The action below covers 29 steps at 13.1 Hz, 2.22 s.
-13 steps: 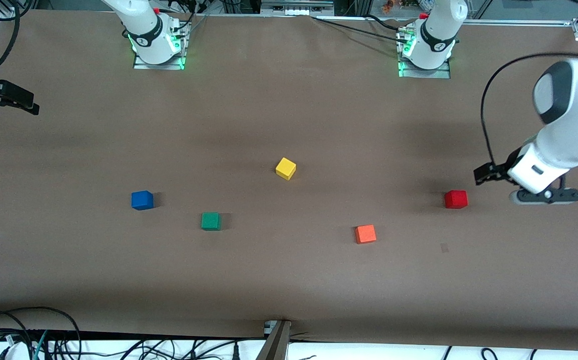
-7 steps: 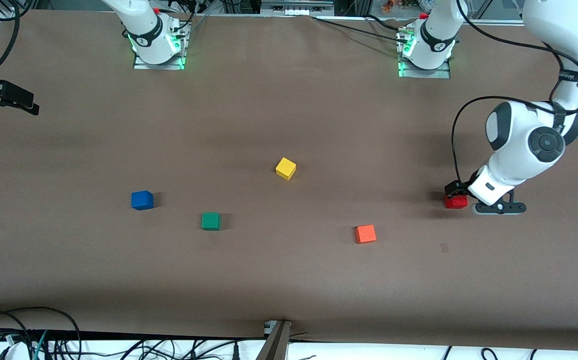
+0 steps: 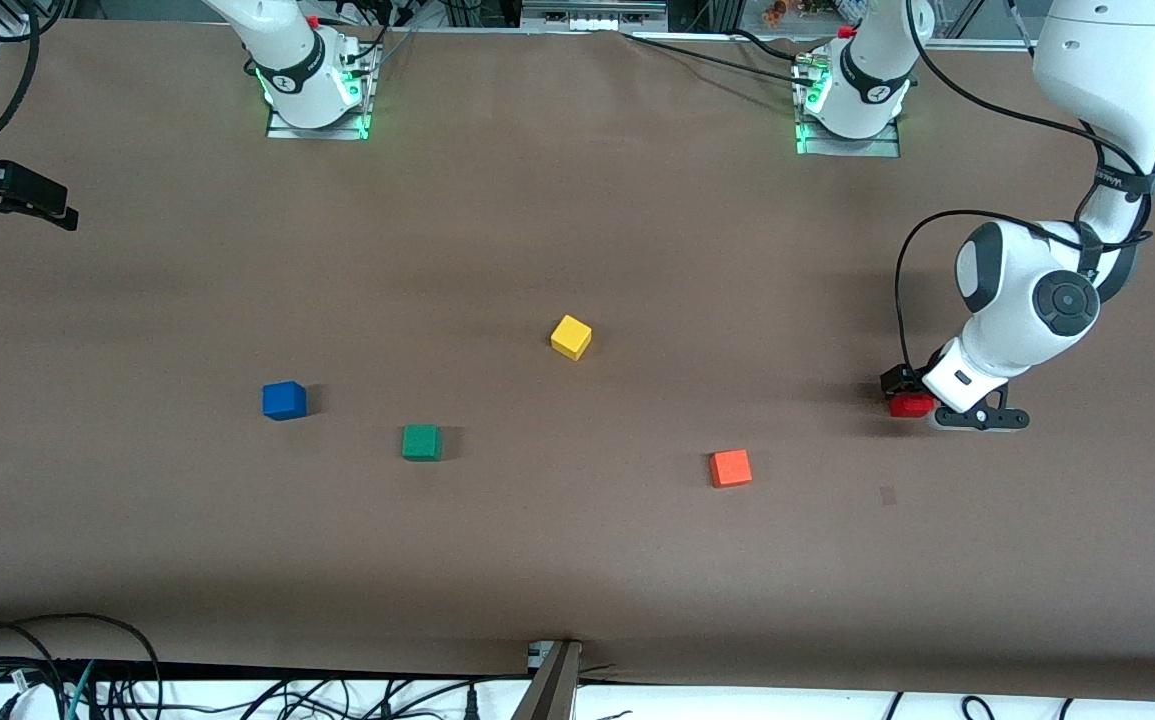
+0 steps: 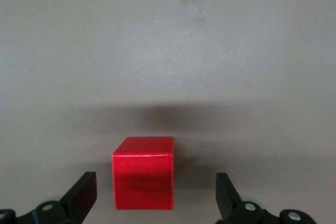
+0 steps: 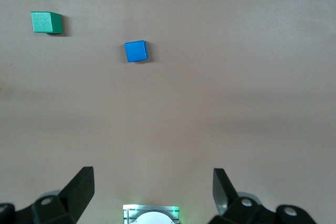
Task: Pass red block to right arm, stack on blue
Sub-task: 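Close the left gripper on the red cube, then lift the red cube with the left gripper while the right gripper approaches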
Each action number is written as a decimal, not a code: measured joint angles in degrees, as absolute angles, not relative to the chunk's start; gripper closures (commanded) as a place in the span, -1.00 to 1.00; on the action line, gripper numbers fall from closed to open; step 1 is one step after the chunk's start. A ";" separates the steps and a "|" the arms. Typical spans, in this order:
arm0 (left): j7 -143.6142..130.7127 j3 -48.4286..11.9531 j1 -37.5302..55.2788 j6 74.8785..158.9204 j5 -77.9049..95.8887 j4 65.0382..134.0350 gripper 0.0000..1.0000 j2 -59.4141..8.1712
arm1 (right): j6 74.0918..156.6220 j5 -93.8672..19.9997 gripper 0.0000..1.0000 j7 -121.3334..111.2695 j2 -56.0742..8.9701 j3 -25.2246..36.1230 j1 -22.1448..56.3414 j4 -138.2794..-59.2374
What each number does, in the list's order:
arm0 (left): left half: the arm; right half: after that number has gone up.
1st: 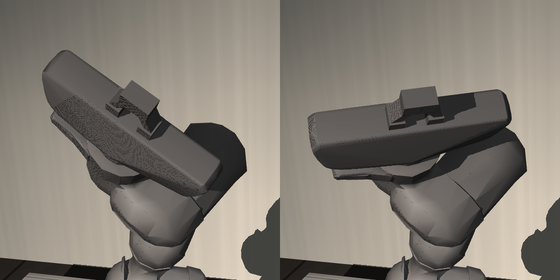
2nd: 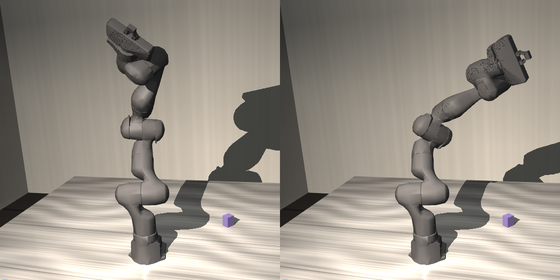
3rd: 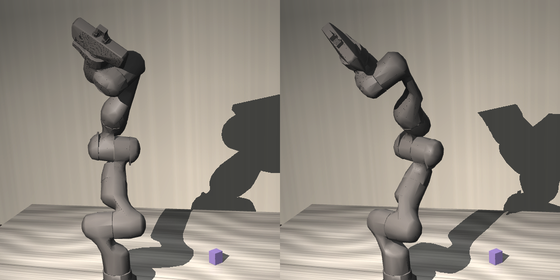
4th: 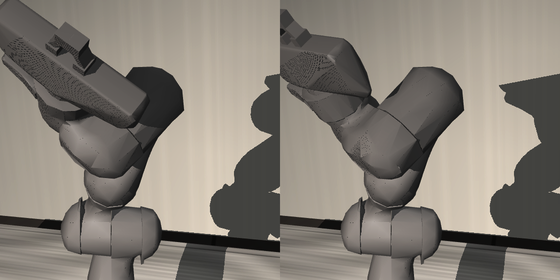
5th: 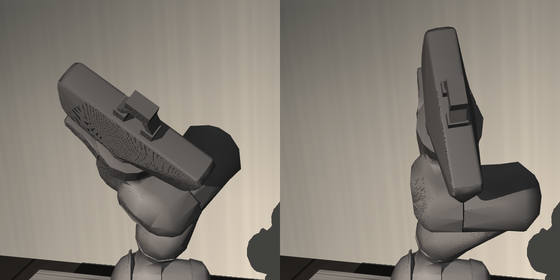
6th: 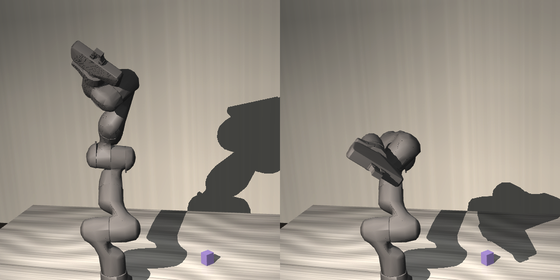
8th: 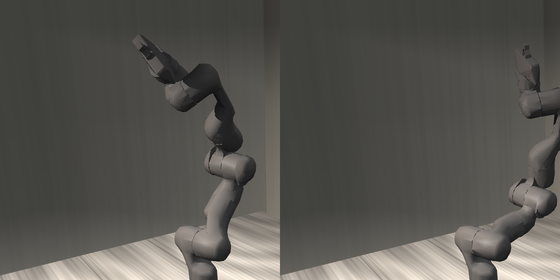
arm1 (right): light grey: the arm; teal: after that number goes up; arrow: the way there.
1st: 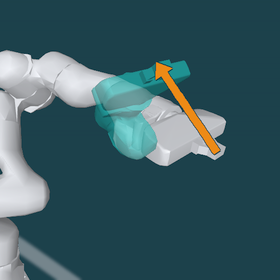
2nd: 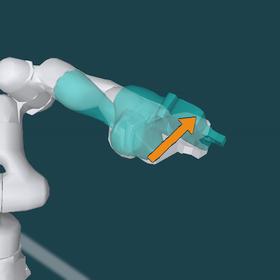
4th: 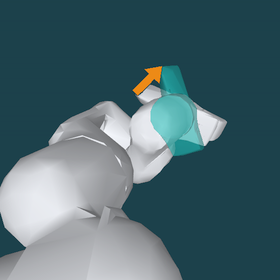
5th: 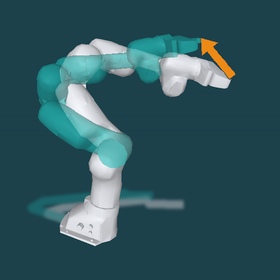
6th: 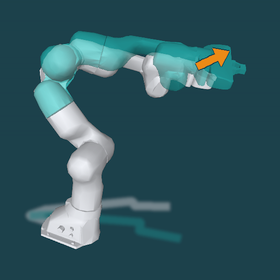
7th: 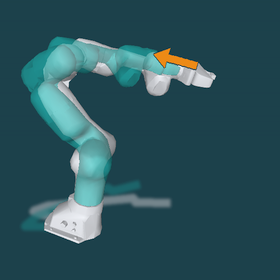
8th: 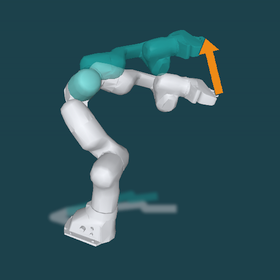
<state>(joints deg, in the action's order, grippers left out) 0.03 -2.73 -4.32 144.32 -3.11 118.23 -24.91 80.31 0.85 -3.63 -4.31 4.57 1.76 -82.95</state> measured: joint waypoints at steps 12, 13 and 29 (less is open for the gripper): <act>0.29 -2.71 -5.31 147.12 -3.11 118.24 1.00 -29.09 | 80.37 0.85 -1.00 -3.63 -4.70 4.59 1.75 -82.95; 0.29 -2.71 -5.31 147.12 -3.11 118.22 1.00 -29.09 | 80.36 0.85 -1.00 -3.63 -4.74 4.59 1.75 -82.95; 15.51 -7.10 -5.11 122.10 6.25 98.89 1.00 -24.77 | 80.28 -17.92 -1.00 -3.60 -13.89 3.90 2.63 -83.11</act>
<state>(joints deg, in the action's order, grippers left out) 15.51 -7.10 -5.11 122.10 6.25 98.89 -24.77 80.28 -17.92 -3.60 -13.89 3.90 2.63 -83.11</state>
